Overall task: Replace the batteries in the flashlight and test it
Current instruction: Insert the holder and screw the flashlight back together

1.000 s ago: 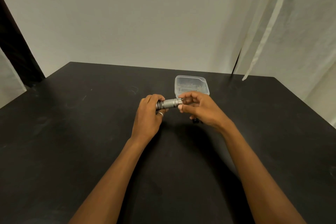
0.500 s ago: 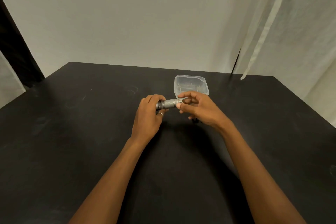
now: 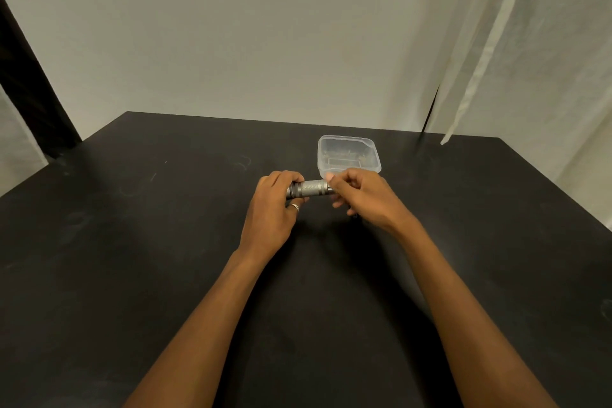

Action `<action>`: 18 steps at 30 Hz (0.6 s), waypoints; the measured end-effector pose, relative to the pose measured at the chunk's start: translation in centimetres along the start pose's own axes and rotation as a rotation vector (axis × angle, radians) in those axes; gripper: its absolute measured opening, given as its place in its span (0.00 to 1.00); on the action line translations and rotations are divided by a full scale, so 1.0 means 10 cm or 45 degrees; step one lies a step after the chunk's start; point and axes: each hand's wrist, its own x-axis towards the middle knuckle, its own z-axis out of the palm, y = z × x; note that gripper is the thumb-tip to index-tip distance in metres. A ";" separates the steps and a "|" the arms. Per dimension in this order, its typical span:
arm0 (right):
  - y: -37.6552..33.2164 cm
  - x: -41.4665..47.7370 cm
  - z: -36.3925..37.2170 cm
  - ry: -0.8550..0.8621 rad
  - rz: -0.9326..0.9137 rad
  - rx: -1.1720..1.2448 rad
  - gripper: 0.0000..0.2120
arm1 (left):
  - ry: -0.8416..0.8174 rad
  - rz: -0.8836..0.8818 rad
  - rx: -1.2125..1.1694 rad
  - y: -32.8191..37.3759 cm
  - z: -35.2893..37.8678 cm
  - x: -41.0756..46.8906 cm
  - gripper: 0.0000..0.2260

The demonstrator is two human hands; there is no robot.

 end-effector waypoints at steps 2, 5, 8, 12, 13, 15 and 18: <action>0.03 0.02 -0.04 -0.106 -0.030 0.095 0.11 | -0.002 -0.013 -0.012 0.00 0.00 0.00 0.12; 0.06 0.04 -0.05 -0.115 -0.078 0.119 0.10 | -0.005 -0.015 -0.016 -0.01 0.00 0.00 0.12; 0.06 0.02 -0.01 -0.056 -0.056 0.048 0.11 | 0.003 -0.002 -0.003 0.00 0.00 0.00 0.12; 0.00 -0.03 0.05 0.045 -0.004 -0.099 0.27 | 0.003 0.022 0.014 0.01 0.00 0.00 0.12; -0.01 -0.04 0.06 0.056 0.003 -0.119 0.29 | 0.002 0.023 0.014 0.01 0.00 0.00 0.12; -0.01 -0.04 0.06 0.058 0.000 -0.142 0.28 | 0.005 0.008 0.005 0.00 0.00 0.00 0.12; 0.01 0.00 0.01 -0.002 -0.024 -0.053 0.15 | 0.022 -0.027 -0.015 -0.01 0.00 0.00 0.12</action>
